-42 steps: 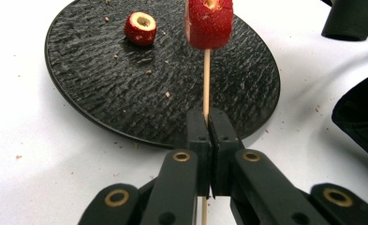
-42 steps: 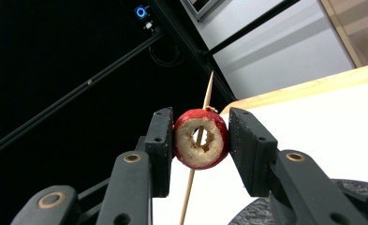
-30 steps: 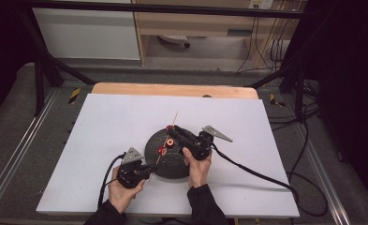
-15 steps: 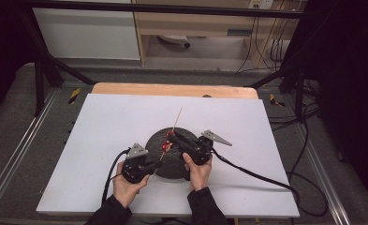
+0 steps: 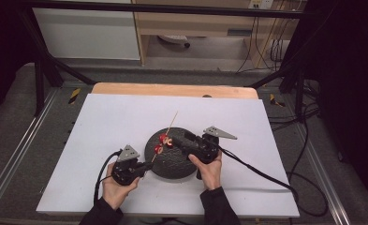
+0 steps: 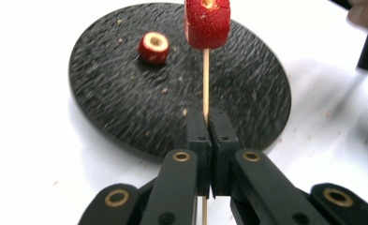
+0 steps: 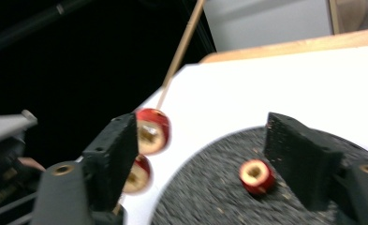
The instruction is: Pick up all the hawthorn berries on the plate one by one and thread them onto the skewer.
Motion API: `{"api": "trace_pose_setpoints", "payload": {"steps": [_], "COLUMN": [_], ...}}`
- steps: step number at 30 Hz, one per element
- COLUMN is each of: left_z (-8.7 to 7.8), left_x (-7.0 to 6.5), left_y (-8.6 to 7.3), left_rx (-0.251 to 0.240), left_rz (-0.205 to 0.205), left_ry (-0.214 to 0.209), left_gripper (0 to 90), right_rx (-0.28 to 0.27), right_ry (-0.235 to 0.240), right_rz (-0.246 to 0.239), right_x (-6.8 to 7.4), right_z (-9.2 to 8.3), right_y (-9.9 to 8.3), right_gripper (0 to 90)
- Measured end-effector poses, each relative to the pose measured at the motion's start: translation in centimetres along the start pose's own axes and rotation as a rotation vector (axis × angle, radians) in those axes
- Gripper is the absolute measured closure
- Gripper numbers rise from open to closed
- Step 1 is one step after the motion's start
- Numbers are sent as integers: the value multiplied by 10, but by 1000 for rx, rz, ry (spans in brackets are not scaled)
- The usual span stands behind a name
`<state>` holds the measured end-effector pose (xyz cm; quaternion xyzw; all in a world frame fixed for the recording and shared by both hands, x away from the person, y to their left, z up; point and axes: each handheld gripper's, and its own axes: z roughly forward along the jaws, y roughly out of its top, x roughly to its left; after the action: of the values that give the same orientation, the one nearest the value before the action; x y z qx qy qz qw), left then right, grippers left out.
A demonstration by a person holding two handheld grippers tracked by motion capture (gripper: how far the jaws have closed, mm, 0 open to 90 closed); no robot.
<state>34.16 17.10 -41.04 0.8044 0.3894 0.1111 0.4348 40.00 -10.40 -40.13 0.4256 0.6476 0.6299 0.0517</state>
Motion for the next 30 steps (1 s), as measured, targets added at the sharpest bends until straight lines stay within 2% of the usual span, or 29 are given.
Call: {"api": "trace_pose_setpoints", "payload": {"steps": [4, 7, 10, 19, 23, 30], "left_z": [-9, -15, -21, -34, -36, -38], "left_x": [6, 11, 15, 28, 33, 36], "left_y": [-7, -13, -19, -29, -32, -37], "left_rx": [2, 17, 23, 36, 35, 42], "left_rz": [9, 7, 11, 16, 12, 26], "left_ry": [15, 27, 42, 49, 45, 41], "left_gripper": [886, 885, 885, 885, 884, 884], "right_rx": [95, 173, 246, 411, 497, 587], "right_ry": [-43, -76, -95, -158, -174, -200], "right_rz": [-46, -96, -123, -220, -270, -319], "right_x": [-4, -8, -11, -19, -17, -10], "right_z": [-2, -3, -4, -3, 6, 27], "right_y": [4, 4, 4, 14, 20, 33], "right_gripper": [154, 106, 76, 80, 87, 92]}}
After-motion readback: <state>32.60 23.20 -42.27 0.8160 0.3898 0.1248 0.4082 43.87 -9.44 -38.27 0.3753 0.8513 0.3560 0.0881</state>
